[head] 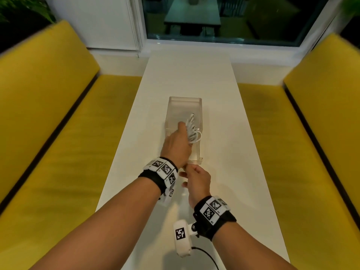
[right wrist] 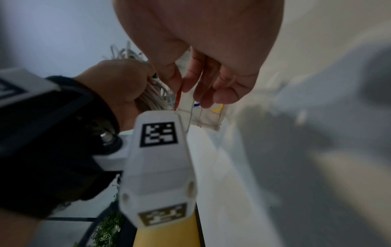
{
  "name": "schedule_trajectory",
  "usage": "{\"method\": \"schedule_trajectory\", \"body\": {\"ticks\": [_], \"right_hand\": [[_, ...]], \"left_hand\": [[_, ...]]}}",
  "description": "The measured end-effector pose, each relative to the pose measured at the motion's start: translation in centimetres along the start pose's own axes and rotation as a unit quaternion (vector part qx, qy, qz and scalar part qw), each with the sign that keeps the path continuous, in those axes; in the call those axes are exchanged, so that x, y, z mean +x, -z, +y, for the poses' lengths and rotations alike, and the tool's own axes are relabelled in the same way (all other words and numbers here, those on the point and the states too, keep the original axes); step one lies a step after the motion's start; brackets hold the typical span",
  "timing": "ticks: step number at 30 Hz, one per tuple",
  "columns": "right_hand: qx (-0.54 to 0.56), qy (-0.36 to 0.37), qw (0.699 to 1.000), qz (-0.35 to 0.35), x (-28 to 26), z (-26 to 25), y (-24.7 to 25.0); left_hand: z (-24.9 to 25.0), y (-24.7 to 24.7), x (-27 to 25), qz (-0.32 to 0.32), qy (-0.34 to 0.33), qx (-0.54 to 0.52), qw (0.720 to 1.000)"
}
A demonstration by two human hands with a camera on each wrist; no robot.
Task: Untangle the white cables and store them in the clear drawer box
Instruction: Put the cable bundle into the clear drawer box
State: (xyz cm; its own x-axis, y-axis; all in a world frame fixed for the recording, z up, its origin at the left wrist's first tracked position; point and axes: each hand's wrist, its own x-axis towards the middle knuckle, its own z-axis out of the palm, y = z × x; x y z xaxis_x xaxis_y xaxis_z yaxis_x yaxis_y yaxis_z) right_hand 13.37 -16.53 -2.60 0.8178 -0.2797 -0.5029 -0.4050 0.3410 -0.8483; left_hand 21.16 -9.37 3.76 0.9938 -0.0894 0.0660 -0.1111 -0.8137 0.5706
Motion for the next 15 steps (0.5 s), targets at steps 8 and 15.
{"method": "schedule_trajectory", "body": {"ticks": [8, 15], "right_hand": [[0.01, 0.0, 1.0, 0.002, -0.1, -0.2, -0.1], [-0.008, 0.001, 1.0, -0.004, 0.1, -0.2, -0.1]], "left_hand": [[0.4, -1.4, 0.6, -0.052, 0.015, 0.101, 0.993], [-0.7, -1.3, 0.1, -0.037, -0.046, 0.096, 0.994]]}}
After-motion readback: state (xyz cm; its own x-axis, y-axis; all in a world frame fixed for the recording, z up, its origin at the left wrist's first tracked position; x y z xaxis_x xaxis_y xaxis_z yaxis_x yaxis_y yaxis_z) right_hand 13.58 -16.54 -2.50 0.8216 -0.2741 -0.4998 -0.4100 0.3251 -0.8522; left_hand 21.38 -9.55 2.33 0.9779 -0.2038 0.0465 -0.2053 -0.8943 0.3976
